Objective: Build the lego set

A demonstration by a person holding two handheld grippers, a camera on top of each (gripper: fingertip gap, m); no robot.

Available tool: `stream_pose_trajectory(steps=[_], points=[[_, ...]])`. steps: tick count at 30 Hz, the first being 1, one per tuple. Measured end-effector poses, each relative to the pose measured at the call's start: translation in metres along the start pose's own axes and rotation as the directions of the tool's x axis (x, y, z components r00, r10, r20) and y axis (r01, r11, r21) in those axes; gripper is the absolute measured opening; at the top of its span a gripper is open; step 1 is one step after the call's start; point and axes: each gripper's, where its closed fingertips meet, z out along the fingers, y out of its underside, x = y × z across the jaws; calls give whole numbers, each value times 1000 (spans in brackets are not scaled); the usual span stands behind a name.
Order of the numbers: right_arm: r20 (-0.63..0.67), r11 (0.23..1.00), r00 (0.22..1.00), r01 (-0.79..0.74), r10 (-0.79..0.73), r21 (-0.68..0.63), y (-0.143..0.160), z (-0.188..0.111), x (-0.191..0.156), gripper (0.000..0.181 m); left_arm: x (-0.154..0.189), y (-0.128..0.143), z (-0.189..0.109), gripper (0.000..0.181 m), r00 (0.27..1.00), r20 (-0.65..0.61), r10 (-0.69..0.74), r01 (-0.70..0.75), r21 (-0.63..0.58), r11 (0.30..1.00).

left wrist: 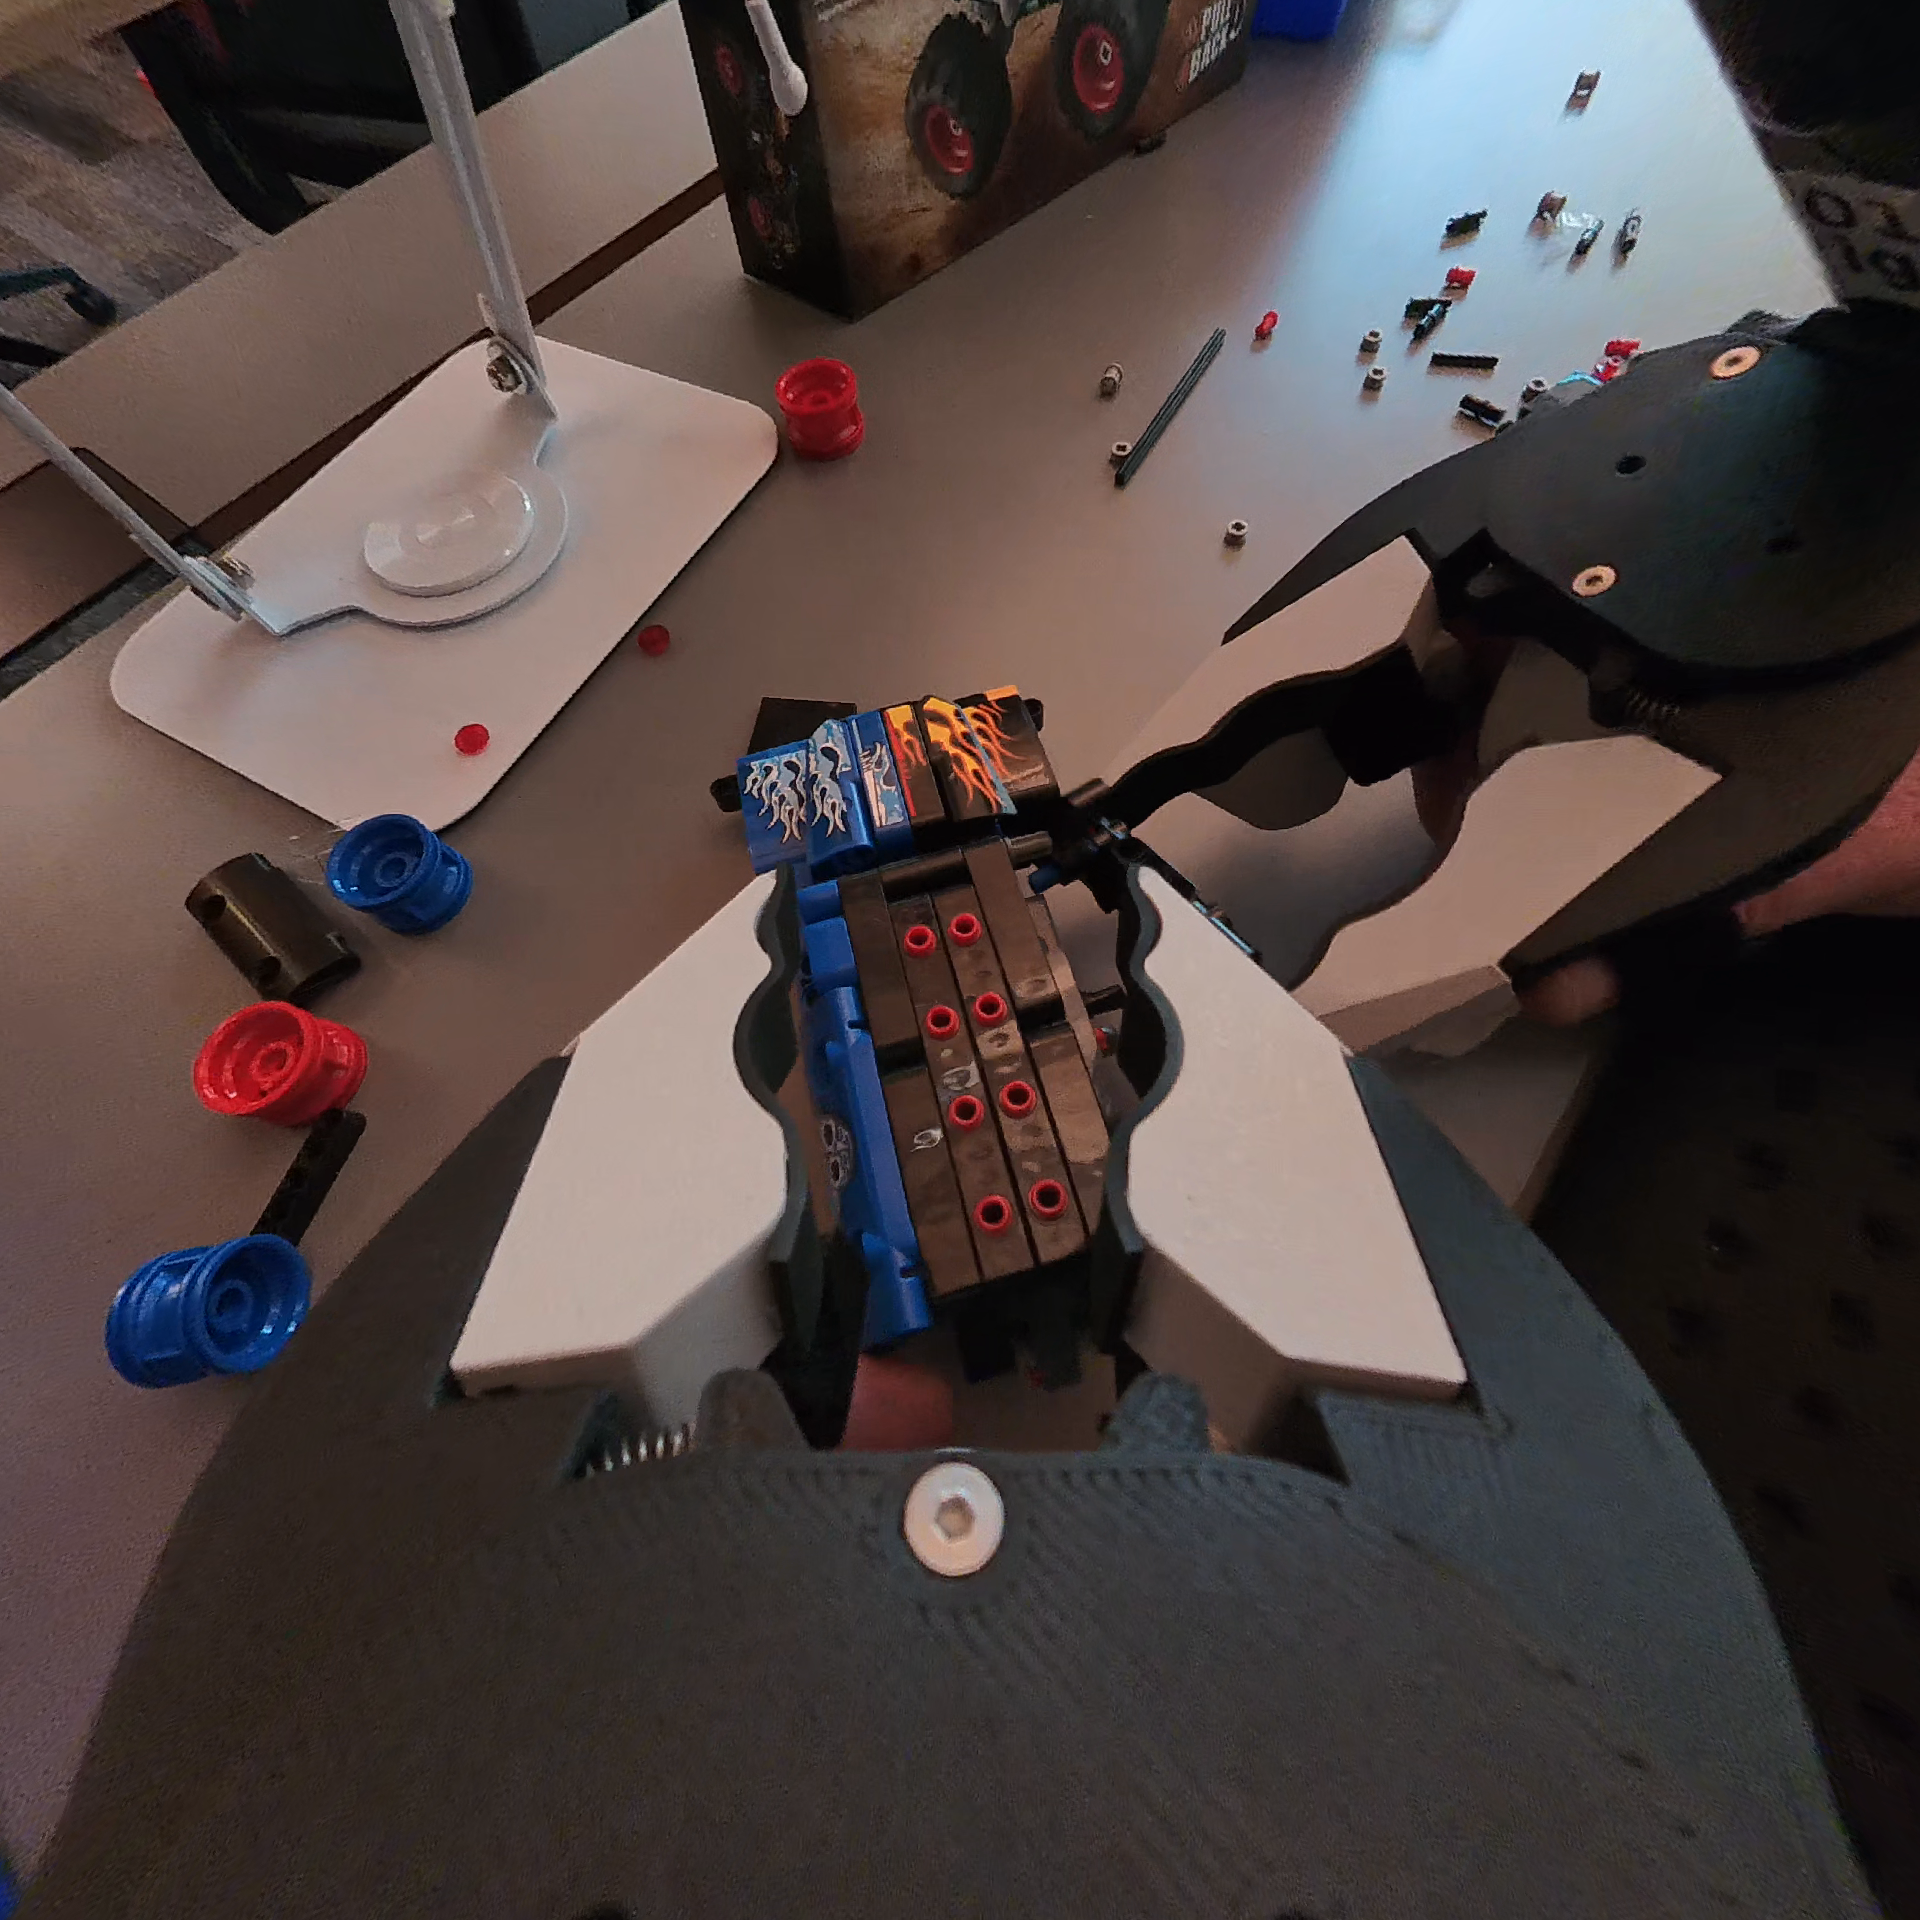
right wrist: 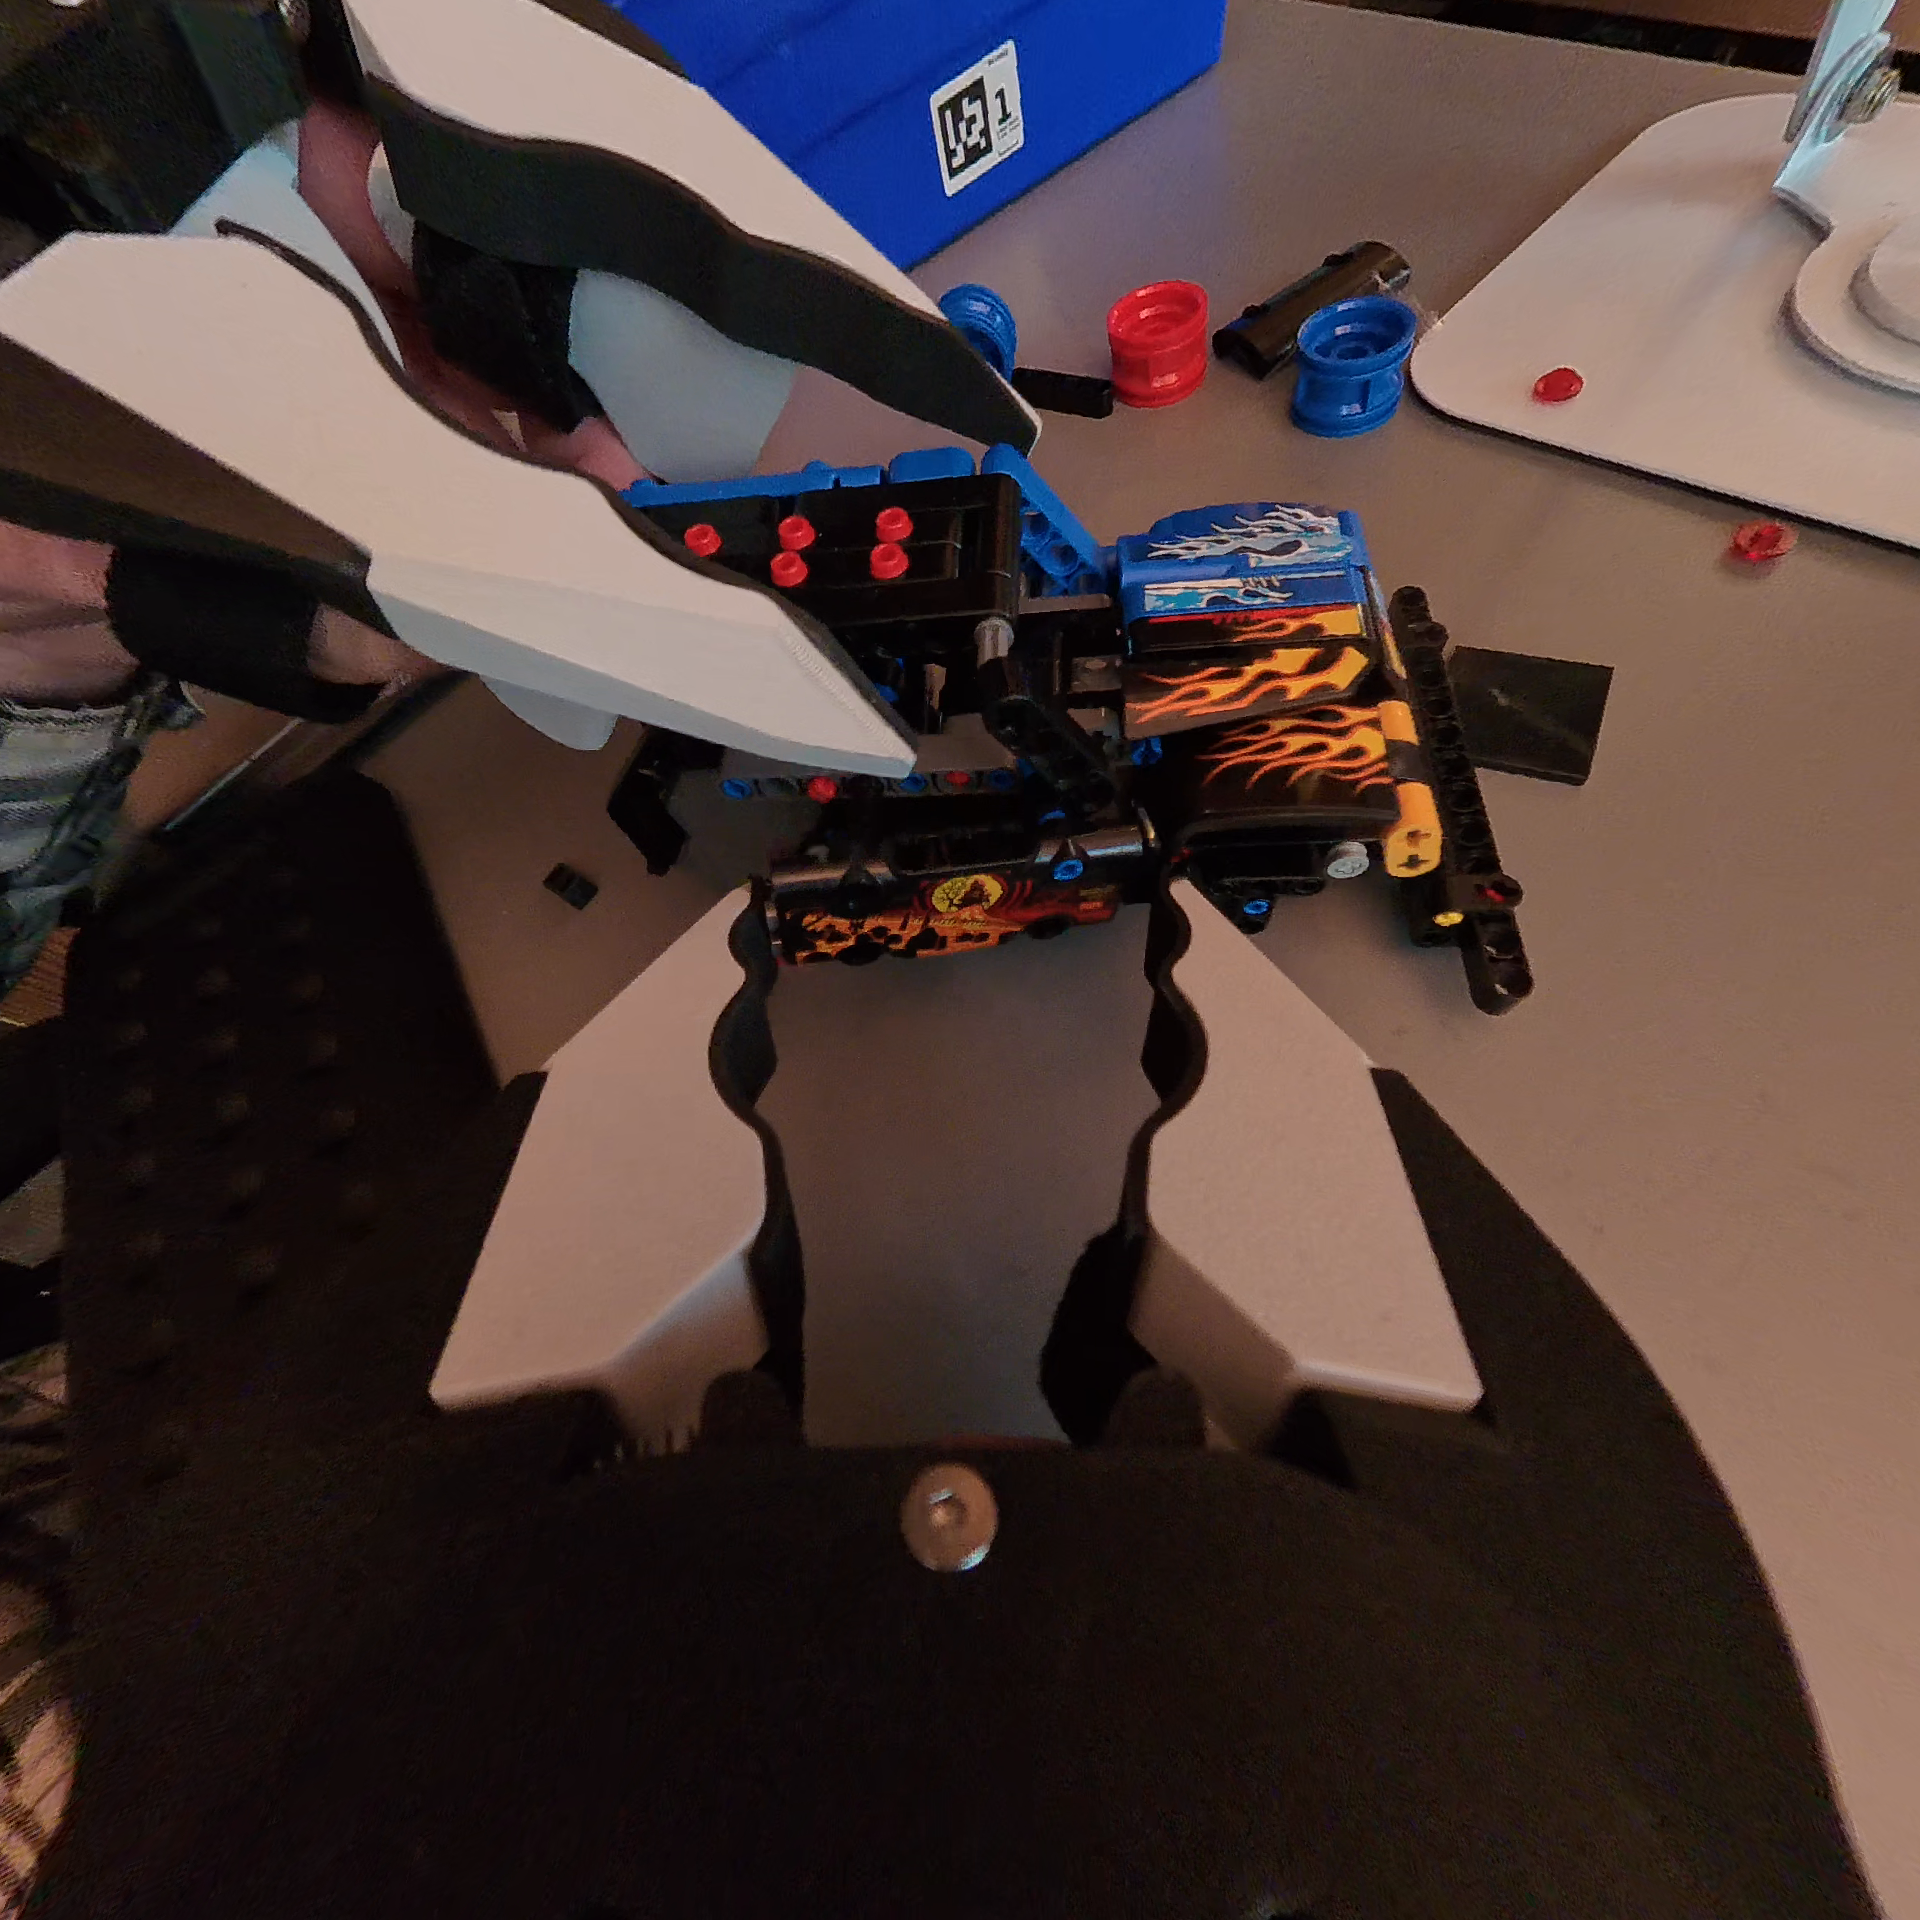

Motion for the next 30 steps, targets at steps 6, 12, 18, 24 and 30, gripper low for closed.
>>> stream_pose_trajectory(steps=[6, 12, 18, 24, 30], points=[[-80, 995, 992, 92, -94, -37, 2, 3, 4, 71, 4, 3, 4, 76, 1000, -11, 7, -7, -30, 1000], [-124, 993, 987, 98, -105, -68, 1, 6, 6, 71, -3, 4, 8, 84, 996, 77, 34, -29, -69, 997], [-136, 992, 986, 89, -101, -90, -2, 15, 5, 71, -15, 1, 9, 77, 985, 166, 50, -34, -94, 995], [-147, 990, 983, 92, -107, -103, -5, 19, 7, 71, -14, 2, 13, 46, 973, 207, 102, -78, -121, 990], [-145, 988, 982, 105, -121, -112, -5, 21, 7, 71, -16, 1, 14, 44, 966, 224, 125, -101, -116, 988]])
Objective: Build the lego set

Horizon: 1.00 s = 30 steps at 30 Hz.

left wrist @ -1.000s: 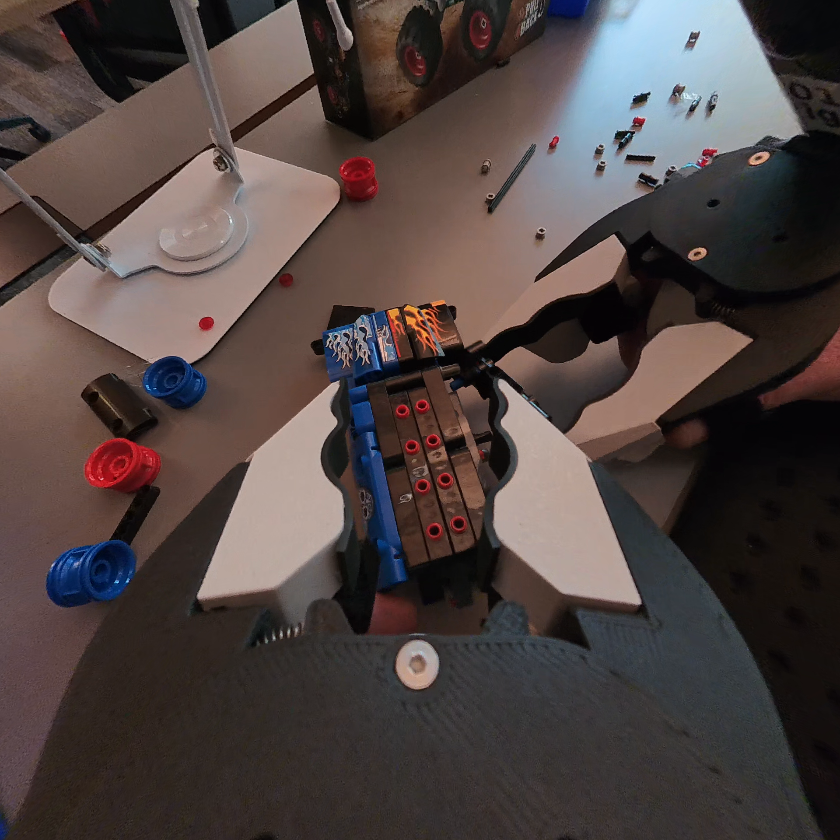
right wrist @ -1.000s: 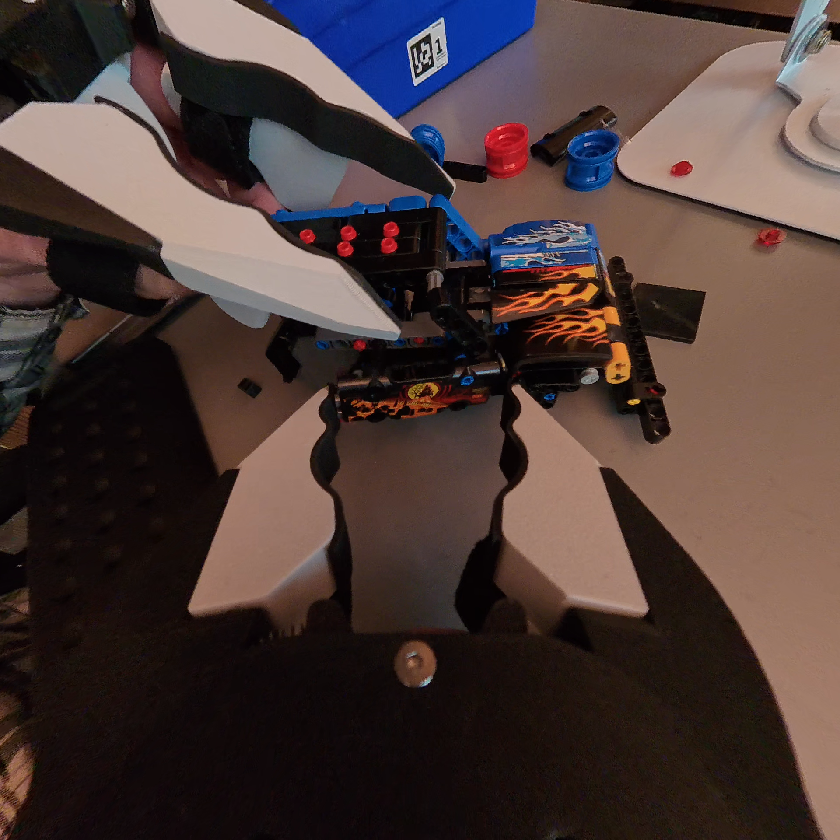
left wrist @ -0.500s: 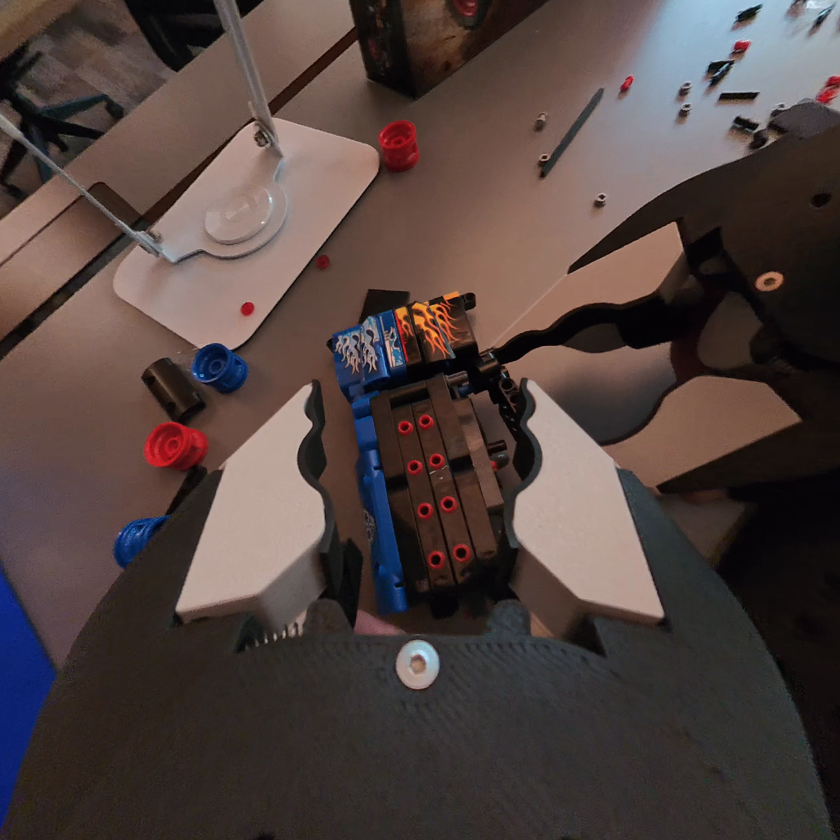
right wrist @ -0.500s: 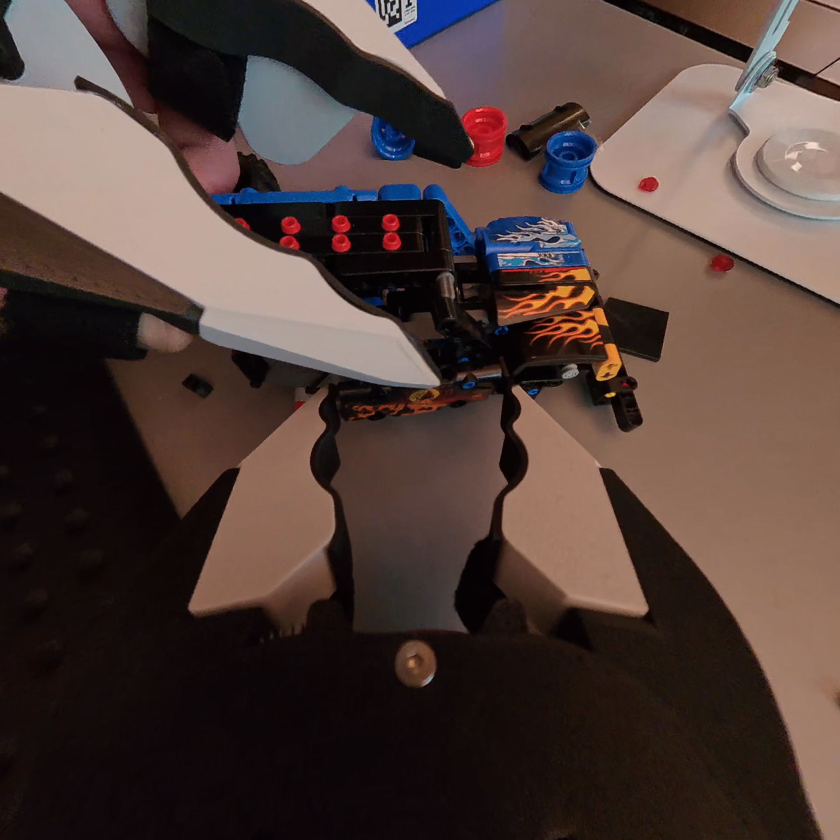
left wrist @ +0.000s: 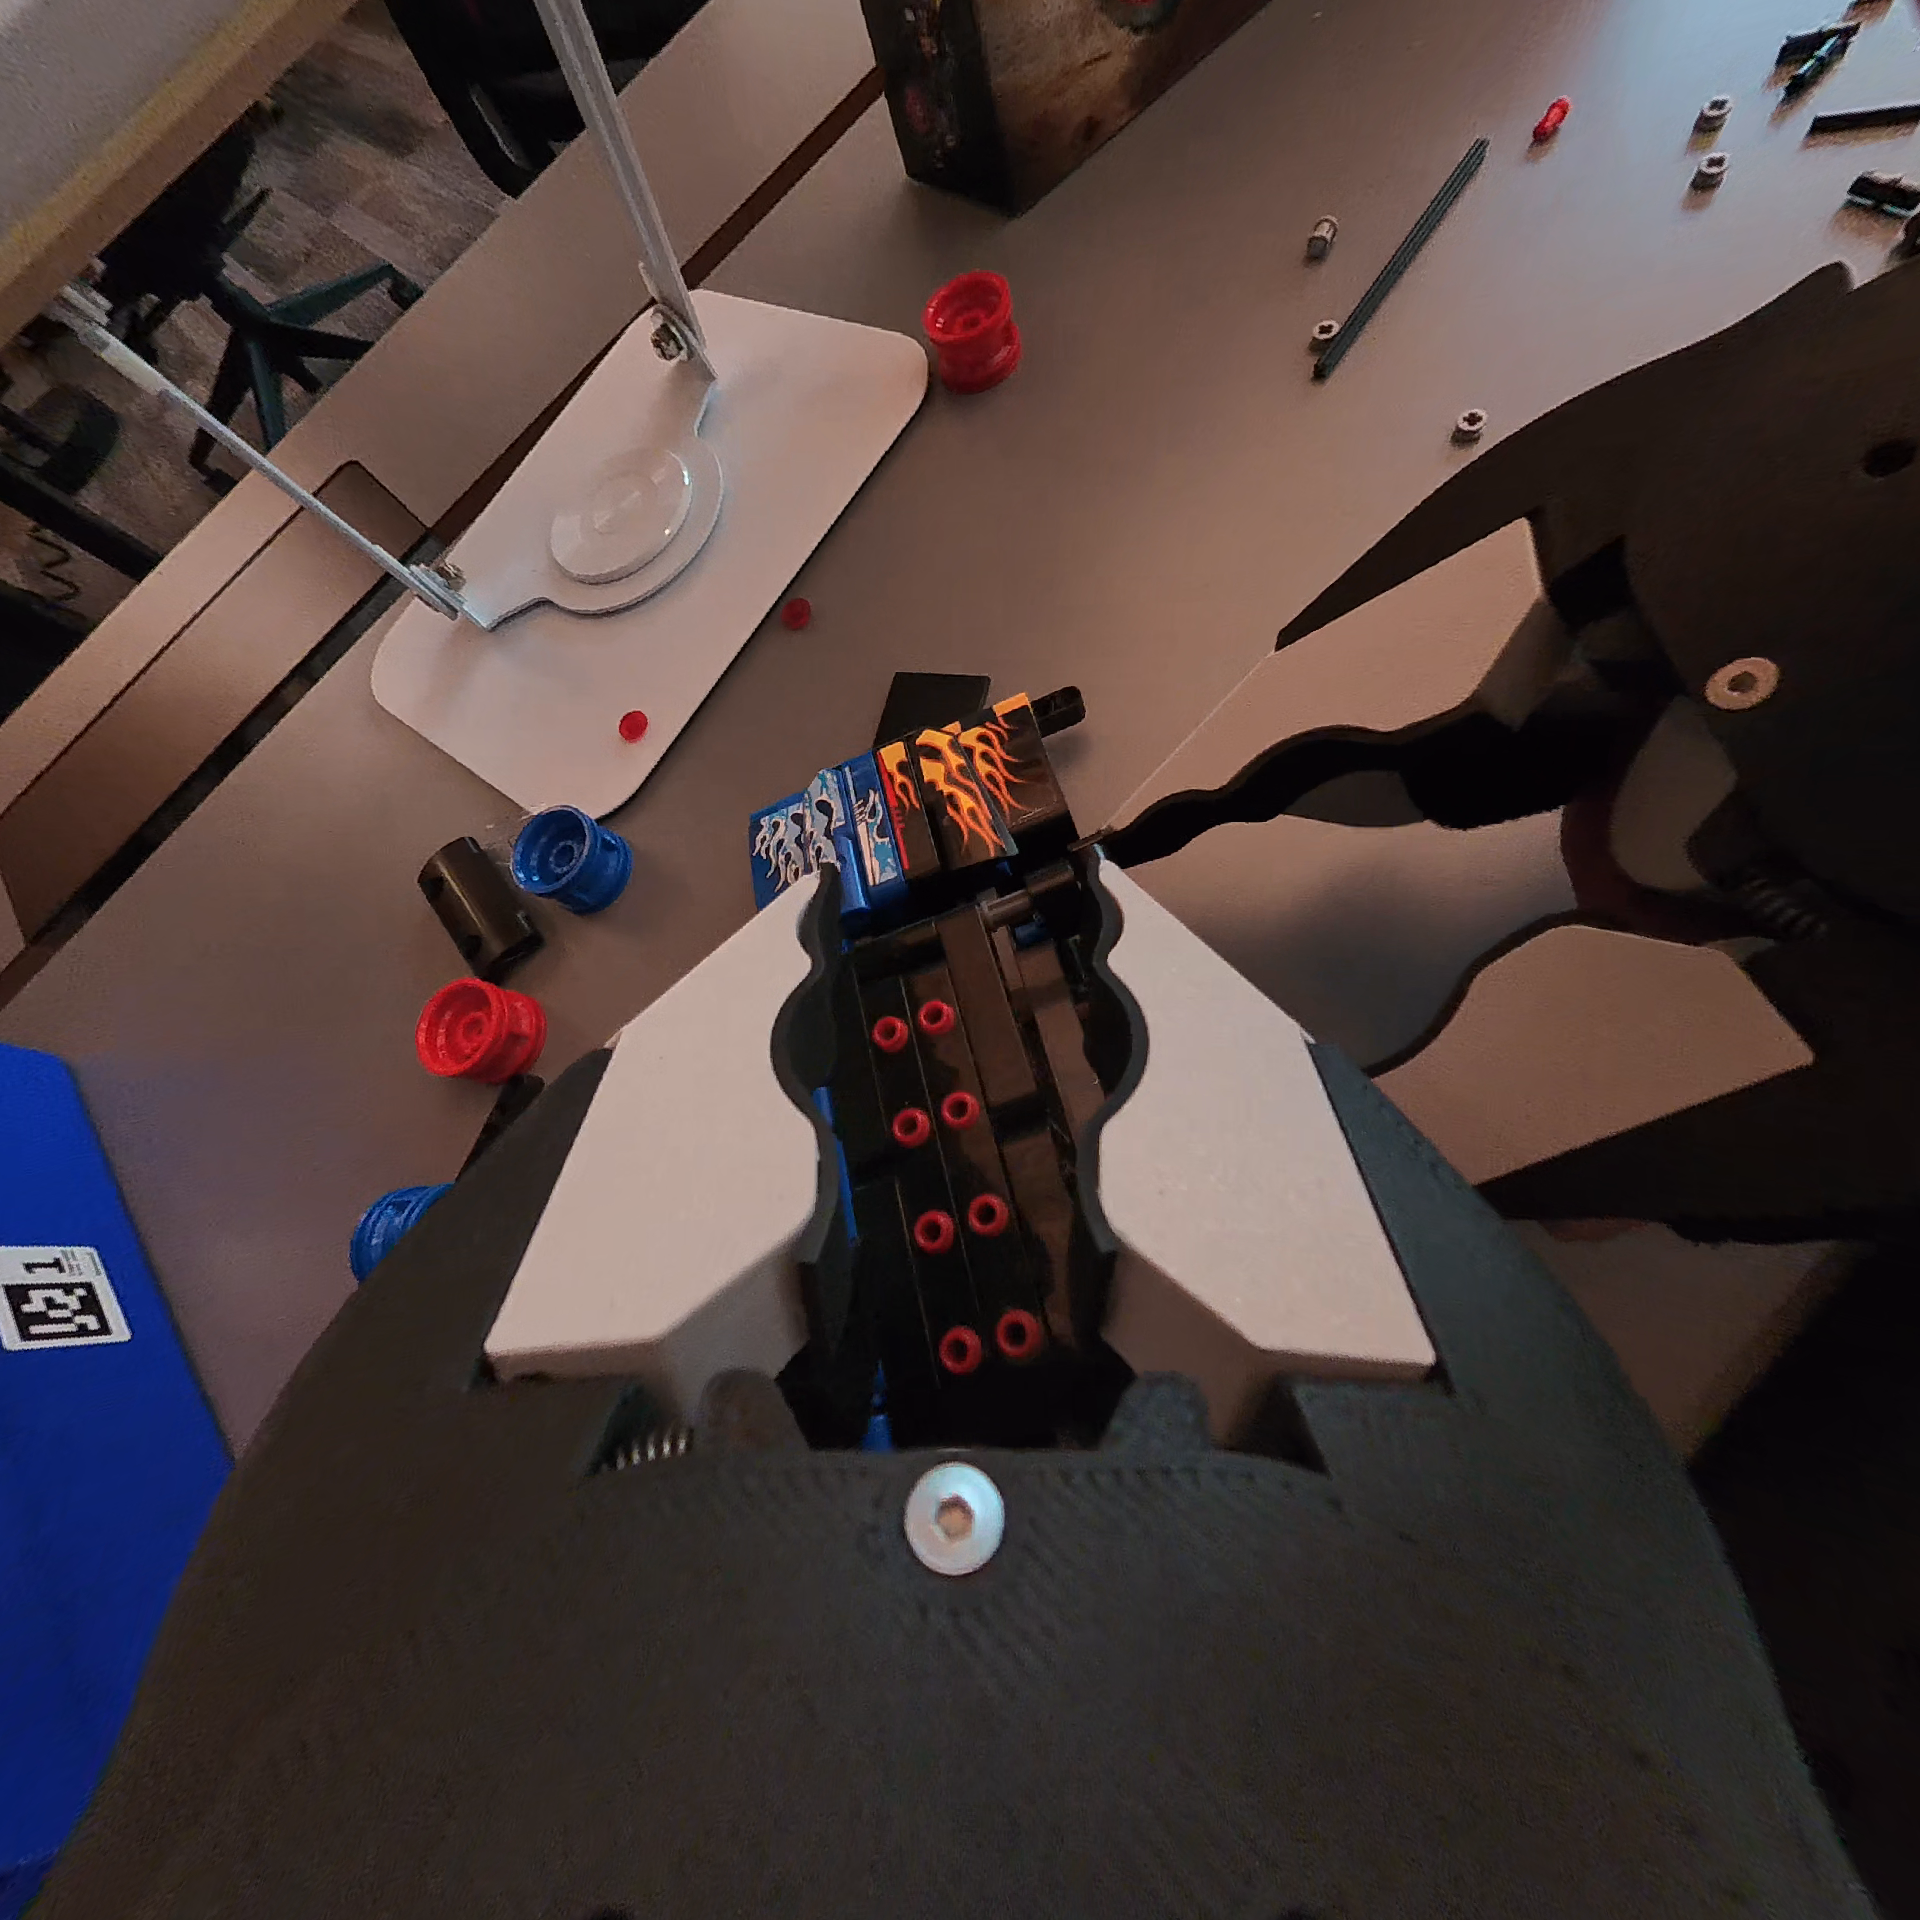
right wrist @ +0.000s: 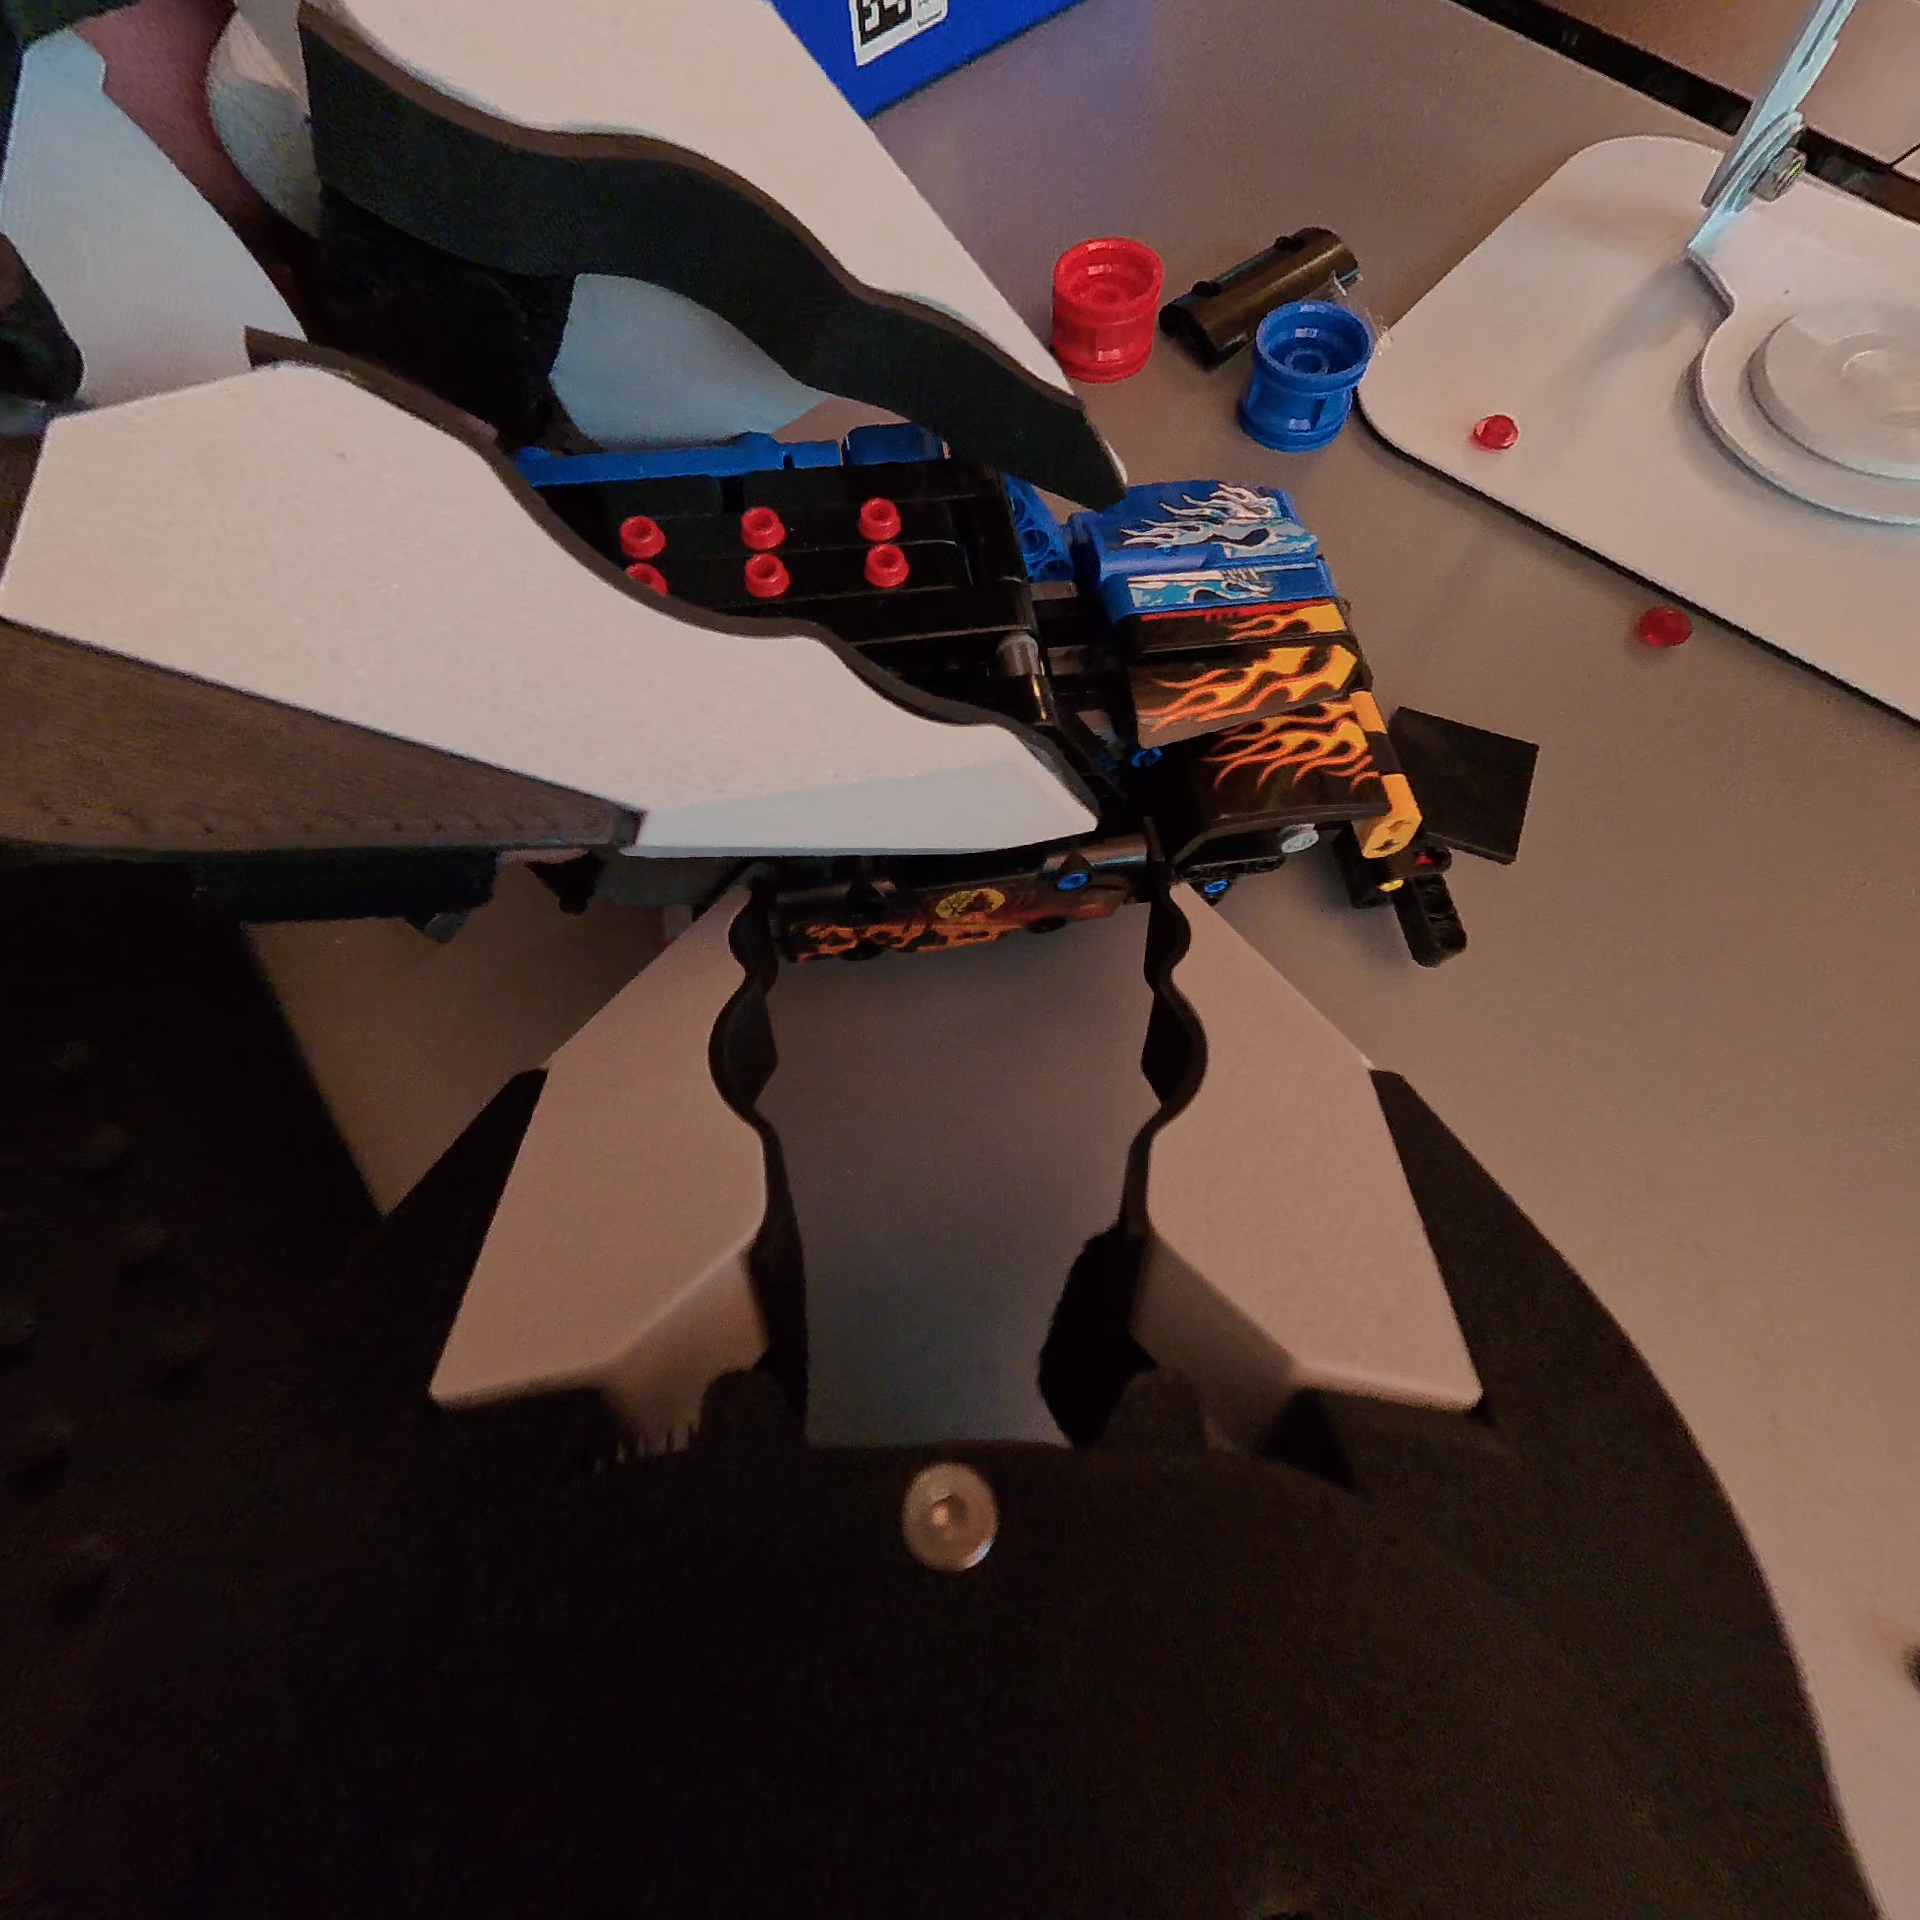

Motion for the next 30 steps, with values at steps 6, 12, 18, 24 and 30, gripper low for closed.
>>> stream_pose_trajectory(steps=[6, 12, 18, 24, 30], points=[[-25, 999, 999, 41, -42, -29, 2, 1, 1, 71, 1, 1, 1, 45, 1000, -10, 13, -13, -14, 1000], [30, 1000, 999, 27, -27, 4, -3, -8, 2, 70, -2, 1, 1, 44, 1000, -3, 17, -17, -3, 1000], [71, 988, 986, 146, -150, 58, -9, -21, 1, 61, -3, 0, 0, 41, 999, 3, 40, -40, 9, 999], [76, 977, 975, 204, -208, 63, -6, -16, -6, 44, -2, 0, -1, 44, 999, -2, 35, -35, 27, 999], [93, 972, 969, 226, -230, 57, -3, -15, -9, 44, 0, 4, -1, 51, 999, -32, 12, -11, 45, 999]])
